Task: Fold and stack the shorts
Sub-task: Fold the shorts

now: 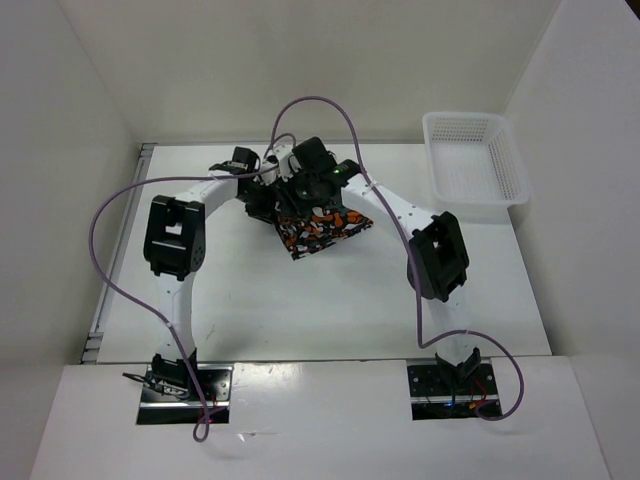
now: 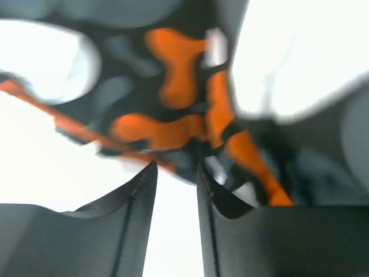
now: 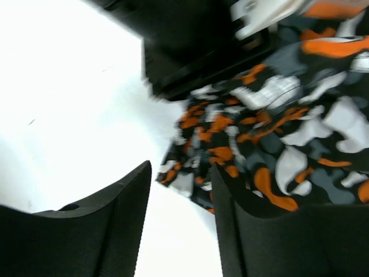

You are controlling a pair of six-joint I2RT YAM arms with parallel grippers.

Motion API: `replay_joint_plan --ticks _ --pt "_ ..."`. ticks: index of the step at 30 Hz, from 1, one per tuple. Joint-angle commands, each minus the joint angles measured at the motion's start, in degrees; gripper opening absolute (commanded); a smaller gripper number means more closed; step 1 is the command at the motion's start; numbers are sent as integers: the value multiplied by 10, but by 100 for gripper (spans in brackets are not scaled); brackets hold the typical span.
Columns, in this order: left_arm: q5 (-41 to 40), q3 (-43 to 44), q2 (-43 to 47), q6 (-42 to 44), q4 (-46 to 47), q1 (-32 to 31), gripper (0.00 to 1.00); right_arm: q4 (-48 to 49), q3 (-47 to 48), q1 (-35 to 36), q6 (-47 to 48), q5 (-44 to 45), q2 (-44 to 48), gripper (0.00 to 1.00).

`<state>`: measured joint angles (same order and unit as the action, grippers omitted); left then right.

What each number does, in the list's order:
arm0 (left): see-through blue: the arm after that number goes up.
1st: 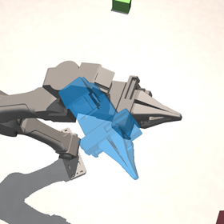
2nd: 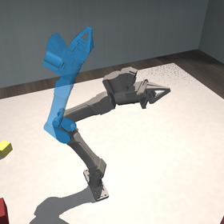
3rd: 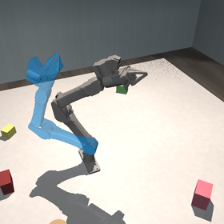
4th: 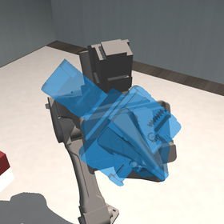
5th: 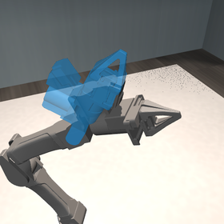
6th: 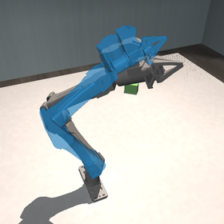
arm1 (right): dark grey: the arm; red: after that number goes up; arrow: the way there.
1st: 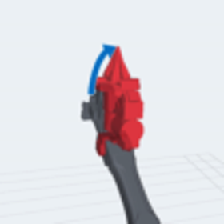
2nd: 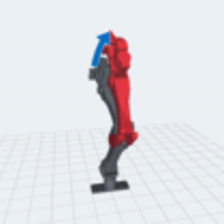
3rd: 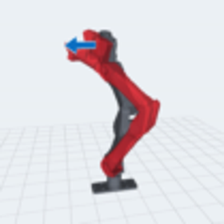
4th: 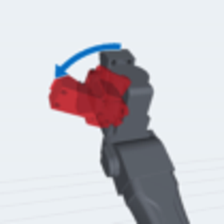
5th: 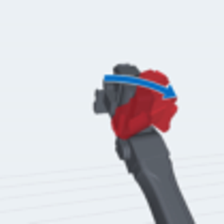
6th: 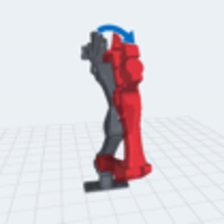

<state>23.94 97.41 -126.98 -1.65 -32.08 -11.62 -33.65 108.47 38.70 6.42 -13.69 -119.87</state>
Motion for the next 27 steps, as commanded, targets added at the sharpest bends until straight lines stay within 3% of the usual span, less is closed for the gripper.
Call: replay_joint_plan --ticks 1,6,10,13,18,20,22,24,27 --pt "-40 3 30 17 -19 34 43 -11 50 26 45 -74 -4 52" --pt "-45 14 62 17 -46 70 49 -24 80 26 66 -101 25 52" --pt "-45 19 101 17 -52 95 52 -14 24 26 83 -65 84 52" --pt "-45 34 123 17 -52 101 56 25 -53 0 71 -21 133 52" --pt "-8 87 91 17 -46 57 63 51 -120 -102 27 46 113 59" --pt "0 115 57 17 -41 43 78 58 -120 -126 21 63 77 60" --pt "-9 155 36 17 -40 25 81 64 -120 -149 21 68 55 63" --pt "-27 175 7 17 -33 19 98 64 -107 -160 21 68 26 64" --pt "-47 199 -25 17 -33 5 100 69 -102 -174 21 68 -5 66"
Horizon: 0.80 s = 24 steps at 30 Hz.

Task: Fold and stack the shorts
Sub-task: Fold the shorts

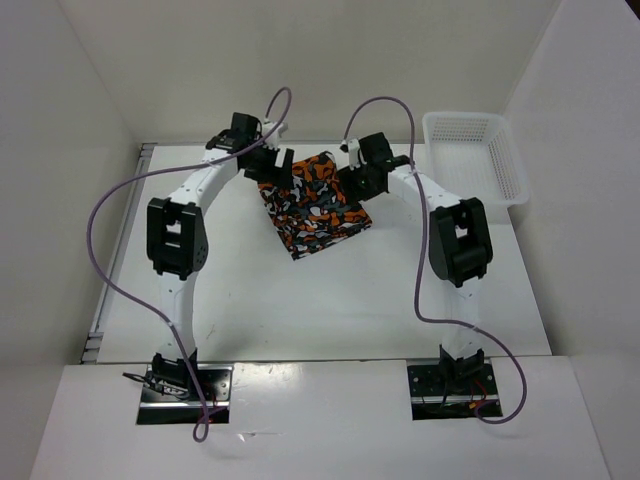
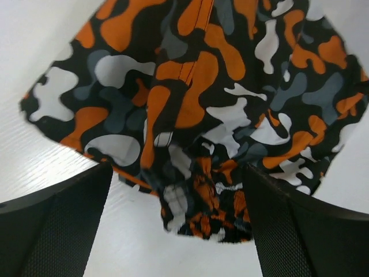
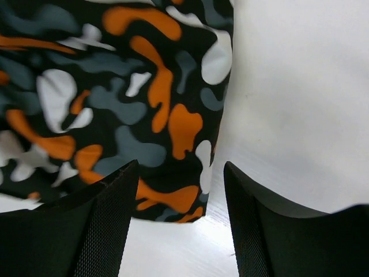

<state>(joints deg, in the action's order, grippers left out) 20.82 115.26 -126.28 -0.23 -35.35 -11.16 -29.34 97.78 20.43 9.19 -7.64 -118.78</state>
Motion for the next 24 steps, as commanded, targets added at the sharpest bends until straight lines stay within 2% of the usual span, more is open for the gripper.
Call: replay_joint_plan --ticks 1,5,7,8,10,12,14,15,17,20,22,23,24 --pt "-23 27 -37 2 5 1 100 31 10 1 -7 14 -23 66" --pt "-35 27 -62 2 5 1 97 26 3 -19 -12 8 -49 66" --pt "-30 19 -68 2 5 1 92 11 -13 -30 -12 -4 -55 66" --pt "-30 13 -68 2 5 1 77 3 -19 -30 -7 -26 -55 66" --pt "-30 1 -68 2 5 1 56 -21 -40 -30 4 -57 -55 64" --pt "-30 -6 -68 2 5 1 44 -26 -68 -30 4 -94 -50 52" --pt "-30 -6 -73 2 5 8 44 -32 -92 -30 4 -99 -44 36" --pt "-36 0 -73 2 5 8 43 -37 -98 -30 4 -105 -44 17" --pt "-42 0 -78 2 5 8 34 -43 -114 -30 12 -105 -31 0" --pt "-59 12 -90 2 5 8 23 -65 -139 -30 40 -135 -4 0" --pt "-64 24 -103 2 5 14 23 -80 -154 -30 59 -184 13 0" --pt "-64 24 -103 2 5 20 26 -94 -169 -30 64 -200 31 0" --pt "-64 24 -103 2 5 20 37 -102 -175 -30 71 -216 40 0"
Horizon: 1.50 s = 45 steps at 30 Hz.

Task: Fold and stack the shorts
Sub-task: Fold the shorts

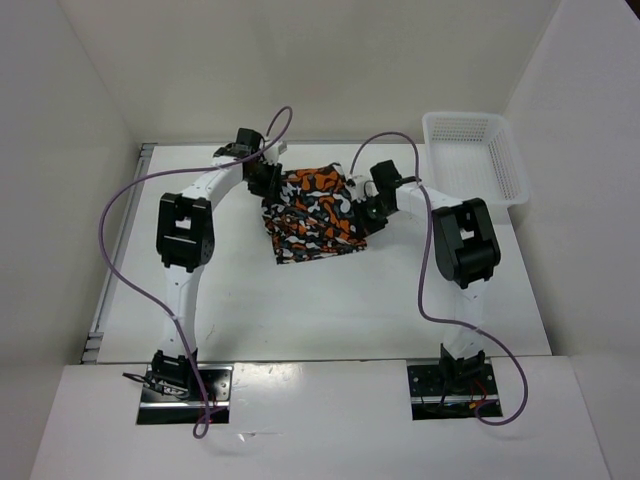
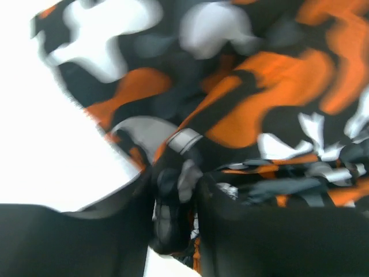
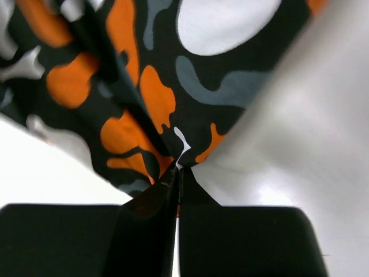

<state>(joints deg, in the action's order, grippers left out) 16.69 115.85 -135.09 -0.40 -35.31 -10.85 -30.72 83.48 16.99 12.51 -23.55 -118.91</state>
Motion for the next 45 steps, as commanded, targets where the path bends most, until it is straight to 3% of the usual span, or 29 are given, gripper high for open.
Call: replay_joint_plan --ticks 1,3,4,7,10,15,19,23,31,34,36,37,38,39,42,45 --pt "-14 18 -15 4 5 17 42 -96 -38 4 49 -84 49 0" --pt "-8 18 -1 4 -1 17 58 -109 -45 4 49 -101 68 4" --pt "0 9 9 4 -1 17 77 -116 -36 4 55 -112 74 36" --pt "6 -22 66 4 -1 17 100 -136 3 4 66 -130 89 72" --pt "0 -27 125 4 -27 17 100 -119 53 -20 42 -159 103 76" --pt "29 -89 202 4 -67 -7 100 13 148 -79 -122 -148 36 76" --pt "76 -158 219 4 -74 -29 100 19 255 -79 -136 -110 -64 76" --pt "75 -214 219 4 -67 -48 100 19 365 -85 -169 -111 -163 76" --pt "63 -246 184 4 -35 -48 100 29 396 -73 -181 -156 -219 76" --pt "69 -246 172 4 -35 -48 95 35 396 -68 -181 -180 -219 76" --pt "69 -251 167 4 -35 -48 85 35 396 -68 -181 -199 -225 75" --pt "69 -251 167 4 -35 -48 78 35 396 -68 -181 -205 -225 75" --pt "69 -251 162 4 -35 -48 59 35 396 -68 -181 -211 -225 73" --pt "69 -257 162 4 -29 -48 50 35 396 -68 -181 -217 -225 73" --pt "76 -257 162 4 -29 -48 24 35 396 -68 -181 -232 -219 68" --pt "90 -264 162 4 -34 -48 8 35 396 -68 -181 -237 -208 68"
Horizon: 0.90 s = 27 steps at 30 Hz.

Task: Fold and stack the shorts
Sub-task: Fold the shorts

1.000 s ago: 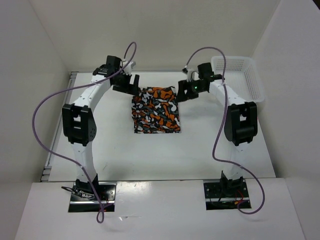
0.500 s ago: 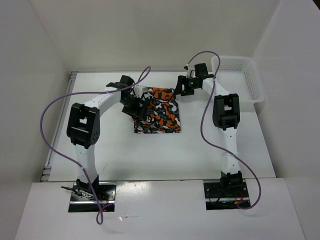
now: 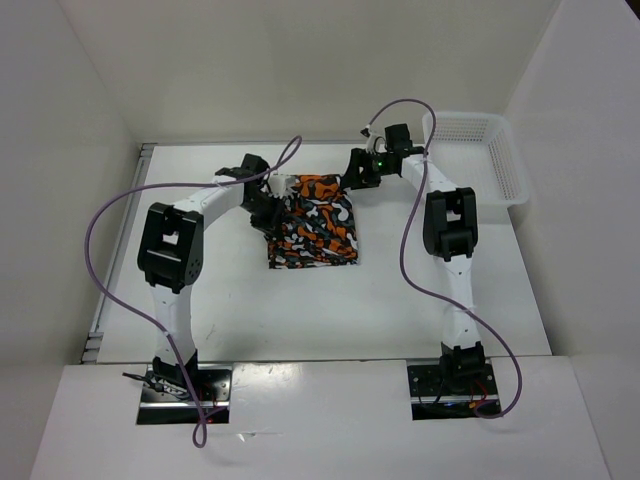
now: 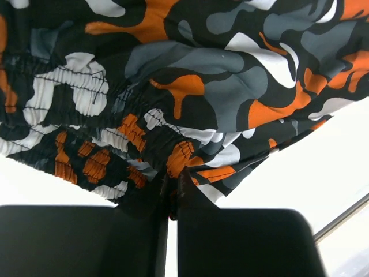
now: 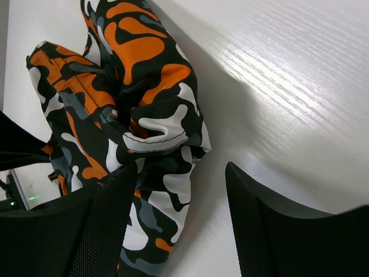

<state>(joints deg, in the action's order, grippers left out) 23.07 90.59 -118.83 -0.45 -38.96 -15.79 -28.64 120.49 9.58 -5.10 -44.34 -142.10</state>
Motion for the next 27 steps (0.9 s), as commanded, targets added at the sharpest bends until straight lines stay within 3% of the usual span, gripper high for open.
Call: replay_joint_plan --ticks 1,13,21,23,26,27 --pt "26 -11 -1 4 2 1 2 14 26 6 -10 -29 30 68" --pt "-1 -45 46 4 -14 1 0 42 14 -6 -45 -105 46 73" --pt "-7 -29 34 4 -19 -4 0 29 9 51 -60 54 15 75" --pt "-7 -29 34 4 -24 -4 0 35 9 57 -85 92 8 69" --pt "-14 -34 39 4 -24 -4 0 46 32 63 -135 136 -8 40" --pt "-22 -44 45 4 -30 -10 0 46 41 63 -143 153 -8 20"
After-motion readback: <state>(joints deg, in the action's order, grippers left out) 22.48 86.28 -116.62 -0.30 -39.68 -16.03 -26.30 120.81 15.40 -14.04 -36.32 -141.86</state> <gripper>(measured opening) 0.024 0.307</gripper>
